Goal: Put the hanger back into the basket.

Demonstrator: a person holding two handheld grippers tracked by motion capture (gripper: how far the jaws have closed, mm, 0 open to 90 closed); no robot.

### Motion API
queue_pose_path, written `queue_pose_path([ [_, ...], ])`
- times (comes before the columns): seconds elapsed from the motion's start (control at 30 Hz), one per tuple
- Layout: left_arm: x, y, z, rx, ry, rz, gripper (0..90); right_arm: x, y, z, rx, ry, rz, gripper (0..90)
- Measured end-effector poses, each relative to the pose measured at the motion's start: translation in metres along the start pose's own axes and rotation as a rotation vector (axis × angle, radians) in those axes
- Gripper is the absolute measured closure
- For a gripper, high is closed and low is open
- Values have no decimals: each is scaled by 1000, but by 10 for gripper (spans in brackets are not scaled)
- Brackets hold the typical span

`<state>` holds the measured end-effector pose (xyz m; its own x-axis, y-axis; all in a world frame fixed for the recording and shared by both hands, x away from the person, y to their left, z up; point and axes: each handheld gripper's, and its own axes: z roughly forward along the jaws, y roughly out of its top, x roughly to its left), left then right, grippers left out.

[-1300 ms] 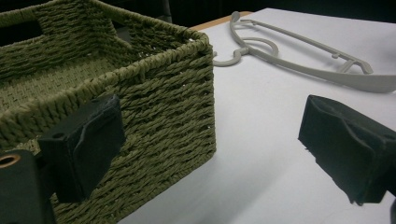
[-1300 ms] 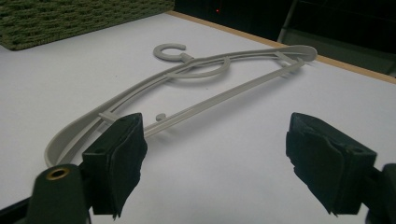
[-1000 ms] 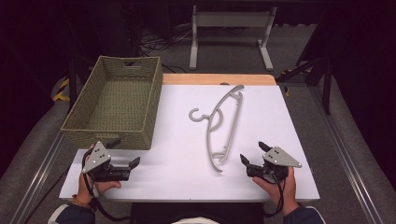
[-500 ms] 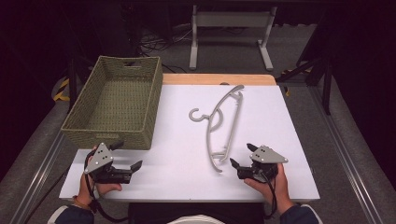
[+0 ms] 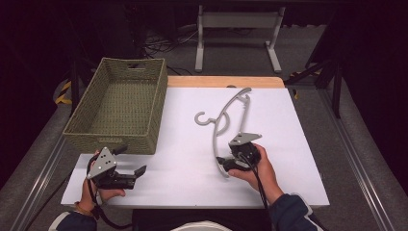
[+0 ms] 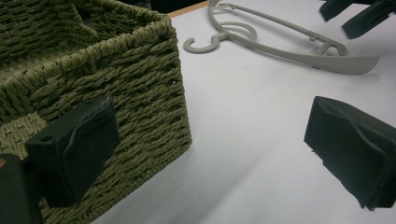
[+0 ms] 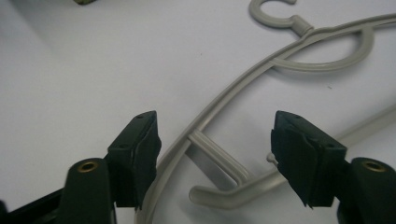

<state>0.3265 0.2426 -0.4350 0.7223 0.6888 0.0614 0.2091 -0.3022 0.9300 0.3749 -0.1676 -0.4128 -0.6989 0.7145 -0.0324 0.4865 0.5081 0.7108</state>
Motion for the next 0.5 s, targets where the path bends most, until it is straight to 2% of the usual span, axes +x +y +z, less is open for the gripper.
queue_pose_path([
  [0.17,0,0,0,1,1,4,36,3,15,22,69,39,-1,391],
  [0.4,0,0,1,7,-2,1,36,-9,21,51,195,29,42,441],
  [0.5,0,0,1,10,-1,3,36,-10,21,59,219,24,28,473],
])
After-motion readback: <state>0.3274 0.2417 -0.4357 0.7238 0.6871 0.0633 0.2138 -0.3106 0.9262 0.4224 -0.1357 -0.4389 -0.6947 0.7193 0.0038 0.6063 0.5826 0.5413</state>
